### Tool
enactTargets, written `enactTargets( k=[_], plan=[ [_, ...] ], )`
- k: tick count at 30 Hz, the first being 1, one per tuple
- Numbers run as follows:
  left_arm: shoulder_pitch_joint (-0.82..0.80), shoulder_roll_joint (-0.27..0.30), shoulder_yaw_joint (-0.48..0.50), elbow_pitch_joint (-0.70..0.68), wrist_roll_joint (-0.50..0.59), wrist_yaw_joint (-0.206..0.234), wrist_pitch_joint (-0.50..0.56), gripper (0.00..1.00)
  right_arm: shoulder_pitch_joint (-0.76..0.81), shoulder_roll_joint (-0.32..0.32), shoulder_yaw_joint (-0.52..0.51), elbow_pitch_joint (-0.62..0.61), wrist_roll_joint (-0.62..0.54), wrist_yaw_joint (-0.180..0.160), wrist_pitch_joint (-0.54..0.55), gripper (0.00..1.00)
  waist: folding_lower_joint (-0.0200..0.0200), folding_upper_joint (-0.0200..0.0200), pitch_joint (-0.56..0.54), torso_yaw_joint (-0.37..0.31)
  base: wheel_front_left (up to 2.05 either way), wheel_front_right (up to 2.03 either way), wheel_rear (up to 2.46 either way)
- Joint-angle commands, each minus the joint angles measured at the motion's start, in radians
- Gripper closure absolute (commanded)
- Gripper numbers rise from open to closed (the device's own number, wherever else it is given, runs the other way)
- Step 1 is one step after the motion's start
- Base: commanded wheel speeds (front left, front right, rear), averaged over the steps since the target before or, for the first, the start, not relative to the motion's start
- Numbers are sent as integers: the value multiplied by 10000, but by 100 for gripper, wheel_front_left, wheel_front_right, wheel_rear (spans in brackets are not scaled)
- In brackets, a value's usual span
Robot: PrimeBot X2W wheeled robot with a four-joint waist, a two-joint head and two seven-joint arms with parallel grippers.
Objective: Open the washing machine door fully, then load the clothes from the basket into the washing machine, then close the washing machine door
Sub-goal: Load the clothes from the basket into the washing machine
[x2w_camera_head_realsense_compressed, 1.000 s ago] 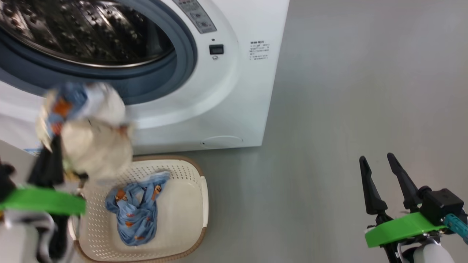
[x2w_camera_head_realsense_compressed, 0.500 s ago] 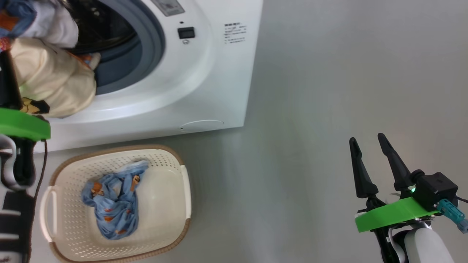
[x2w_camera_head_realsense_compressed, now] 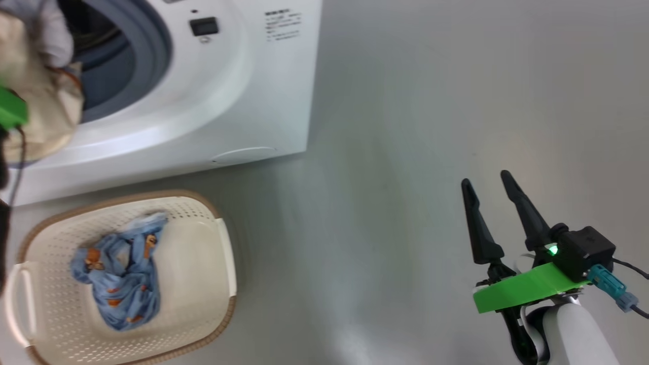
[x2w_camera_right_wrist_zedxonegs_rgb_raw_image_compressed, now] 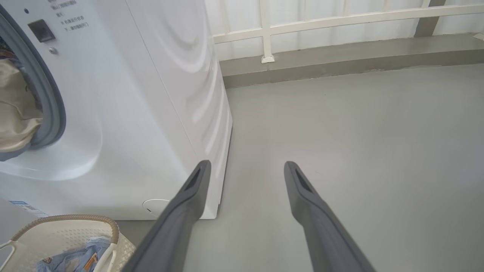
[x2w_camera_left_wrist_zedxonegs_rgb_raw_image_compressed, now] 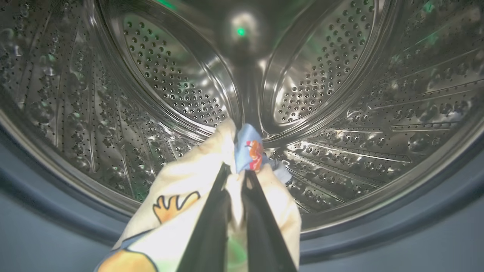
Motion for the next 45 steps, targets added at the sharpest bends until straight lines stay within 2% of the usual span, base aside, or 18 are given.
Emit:
enactTargets(
  k=[1, 5, 10, 14, 15, 16, 29, 41, 42, 45],
  plan=[
    [-374, 625, 138, -64, -79, -15, -63, 100, -86, 77, 267, -232, 66, 14, -49, 0, 0, -1, 294, -294, 0, 0, 0],
    [-1276, 965, 124, 130, 0, -15, -63, 100, -246, 94, 454, -271, 162, 14, -49, 0, 0, -1, 628, -571, 0, 0, 0],
    [-1927, 1380, 894, -746, 779, -9, -63, 100, -492, 98, 625, -362, 451, 14, -49, 0, 0, -1, 1048, -852, 0, 0, 0],
    [-1726, 1183, 1736, -1359, 1297, 3, -63, 100, -598, 99, 614, -433, 567, 14, -49, 0, 0, -1, 1245, -908, 0, 0, 0],
    [-1634, 1115, 1788, -1293, 1418, -1, -63, 56, -603, 99, 605, -436, 584, 14, -49, 0, 0, -1, 1255, -906, 0, 0, 0],
    [-1545, 1069, 1793, -1207, 1554, -4, -63, 0, -605, 99, 594, -436, 598, 14, -49, 0, 0, -1, 1267, -899, 0, 0, 0],
    [-690, 422, 2808, -1461, 1824, -13, -63, 0, -674, 100, 527, -364, 464, 14, -49, 0, 0, -1, 953, -675, 0, 0, 0],
    [1566, -483, 3545, -2809, 2057, -14, -63, 0, -385, 100, 400, -249, 335, 14, -49, 0, 0, -1, 216, -445, 0, 0, 0],
    [2727, -972, 3500, -3569, 2349, -15, -63, 0, -227, 100, 242, -192, 135, 14, -49, 0, 0, -1, -171, -150, 0, 0, 0],
    [3466, -1219, 3571, -3950, 2526, -15, -63, 0, -121, 92, 265, -88, 23, 14, -49, 0, 0, -1, -471, -19, 0, 0, 0]
  ],
)
